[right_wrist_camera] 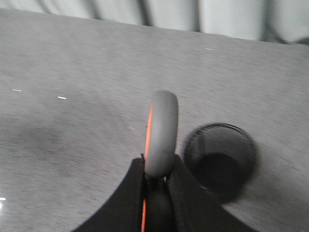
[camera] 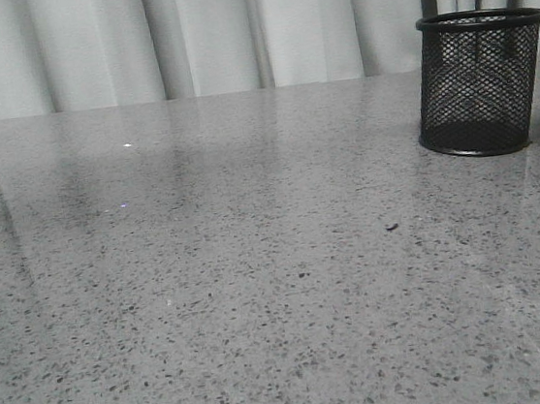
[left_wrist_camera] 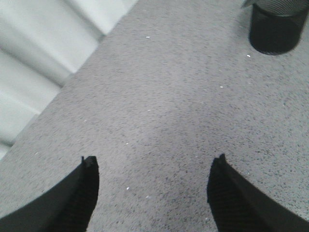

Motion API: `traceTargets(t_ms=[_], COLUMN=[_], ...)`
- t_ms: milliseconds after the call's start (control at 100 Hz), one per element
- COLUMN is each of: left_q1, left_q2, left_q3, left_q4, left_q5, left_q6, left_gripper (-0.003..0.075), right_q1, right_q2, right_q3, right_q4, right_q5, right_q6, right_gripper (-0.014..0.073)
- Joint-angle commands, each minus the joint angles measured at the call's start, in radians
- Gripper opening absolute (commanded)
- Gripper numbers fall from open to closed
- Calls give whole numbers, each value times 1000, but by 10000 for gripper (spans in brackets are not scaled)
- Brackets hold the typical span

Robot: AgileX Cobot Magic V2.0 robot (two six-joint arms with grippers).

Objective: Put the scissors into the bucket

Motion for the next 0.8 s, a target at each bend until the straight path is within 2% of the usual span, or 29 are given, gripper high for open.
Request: traceTargets(t_ms=[0, 80, 280, 790], left_q1=[49, 68, 73, 73], left_q2=[-55, -70, -74, -74], left_q3=[-35, -35, -35, -35], left_q4=[-56, -65, -68, -68], left_q5=[-43, -43, -39, -39], left_q6=[-16, -16, -16, -16], left_gripper=[437, 437, 437, 437], right_q1=[-7, -7, -7, -7], right_q2=[-13, -13, 2, 167], right_q3=[-50, -52, -52, -60], right_q4=[-117, -179, -192, -196], right_q5=[-13, 18, 86, 84], right_q6=[70, 93, 97, 97], right_gripper=[-49, -49, -49, -49])
